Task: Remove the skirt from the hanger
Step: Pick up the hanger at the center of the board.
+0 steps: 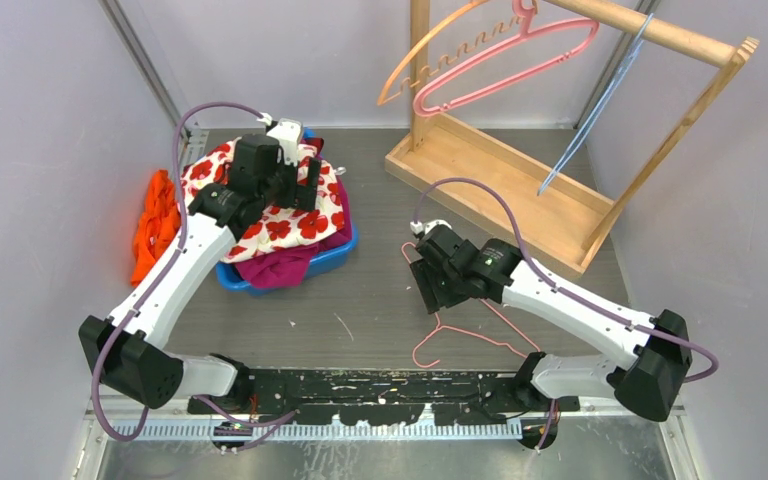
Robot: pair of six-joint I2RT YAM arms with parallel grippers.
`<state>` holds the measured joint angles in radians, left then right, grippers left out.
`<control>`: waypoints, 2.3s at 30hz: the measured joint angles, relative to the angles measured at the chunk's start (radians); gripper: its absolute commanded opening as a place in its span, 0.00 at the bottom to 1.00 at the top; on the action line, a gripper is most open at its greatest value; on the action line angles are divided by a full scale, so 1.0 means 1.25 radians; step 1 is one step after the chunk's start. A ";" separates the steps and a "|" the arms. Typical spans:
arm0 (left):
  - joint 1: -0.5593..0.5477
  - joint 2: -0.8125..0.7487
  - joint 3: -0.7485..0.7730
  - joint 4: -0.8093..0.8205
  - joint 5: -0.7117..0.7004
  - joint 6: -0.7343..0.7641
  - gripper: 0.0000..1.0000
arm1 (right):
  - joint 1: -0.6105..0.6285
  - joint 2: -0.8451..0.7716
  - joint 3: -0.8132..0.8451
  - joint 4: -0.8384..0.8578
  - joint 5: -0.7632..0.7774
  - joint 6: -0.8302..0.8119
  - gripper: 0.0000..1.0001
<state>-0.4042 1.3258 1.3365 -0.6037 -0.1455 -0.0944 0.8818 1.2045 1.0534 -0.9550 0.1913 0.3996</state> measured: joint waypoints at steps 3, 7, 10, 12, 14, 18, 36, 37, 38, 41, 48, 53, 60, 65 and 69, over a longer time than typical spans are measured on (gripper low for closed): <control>0.000 0.000 0.000 -0.001 -0.001 -0.001 0.99 | 0.000 0.002 -0.031 0.019 -0.038 0.004 0.58; 0.000 0.000 0.000 -0.004 -0.002 -0.002 0.99 | 0.000 0.012 -0.076 0.061 -0.079 0.022 0.54; 0.000 0.000 0.000 -0.006 -0.002 -0.002 0.99 | 0.000 0.030 -0.119 0.096 -0.103 0.035 0.52; 0.000 0.000 0.000 -0.006 -0.001 -0.002 0.99 | 0.000 0.050 -0.142 0.113 -0.114 0.042 0.50; -0.001 0.000 0.000 -0.006 -0.001 -0.003 0.99 | 0.000 0.072 -0.162 0.137 -0.123 0.048 0.49; -0.002 0.000 -0.002 -0.006 0.001 -0.004 0.99 | -0.001 0.097 -0.191 0.171 -0.132 0.061 0.49; -0.005 0.000 -0.026 -0.006 0.012 -0.024 1.00 | -0.120 0.178 -0.227 0.270 -0.152 0.047 0.45; -0.005 0.000 -0.026 -0.006 0.012 -0.024 0.99 | -0.124 0.189 -0.228 0.274 -0.155 0.046 0.44; -0.005 0.000 -0.026 -0.006 0.012 -0.024 0.99 | -0.125 0.202 -0.228 0.280 -0.161 0.044 0.44; -0.005 0.000 -0.026 -0.007 0.011 -0.024 0.99 | -0.125 0.215 -0.224 0.291 -0.173 0.040 0.43; -0.005 0.000 -0.026 -0.012 0.011 -0.024 0.99 | -0.125 0.220 -0.224 0.304 -0.184 0.039 0.28; -0.006 -0.001 -0.027 -0.013 0.010 -0.025 0.99 | -0.125 0.223 -0.224 0.302 -0.165 0.055 0.06; -0.006 -0.021 -0.043 -0.016 0.007 -0.027 0.99 | -0.121 0.223 -0.221 0.288 -0.115 0.096 0.01; -0.006 -0.059 -0.049 -0.019 0.006 -0.024 0.99 | -0.121 0.226 -0.180 0.220 -0.090 0.082 0.01; -0.005 -0.078 -0.049 -0.019 0.016 -0.019 0.99 | -0.121 0.222 -0.042 0.146 -0.099 0.048 0.01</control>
<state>-0.4110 1.2282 1.2747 -0.6273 -0.1261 -0.1181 0.7311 1.4818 1.0004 -0.7731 0.0669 0.4595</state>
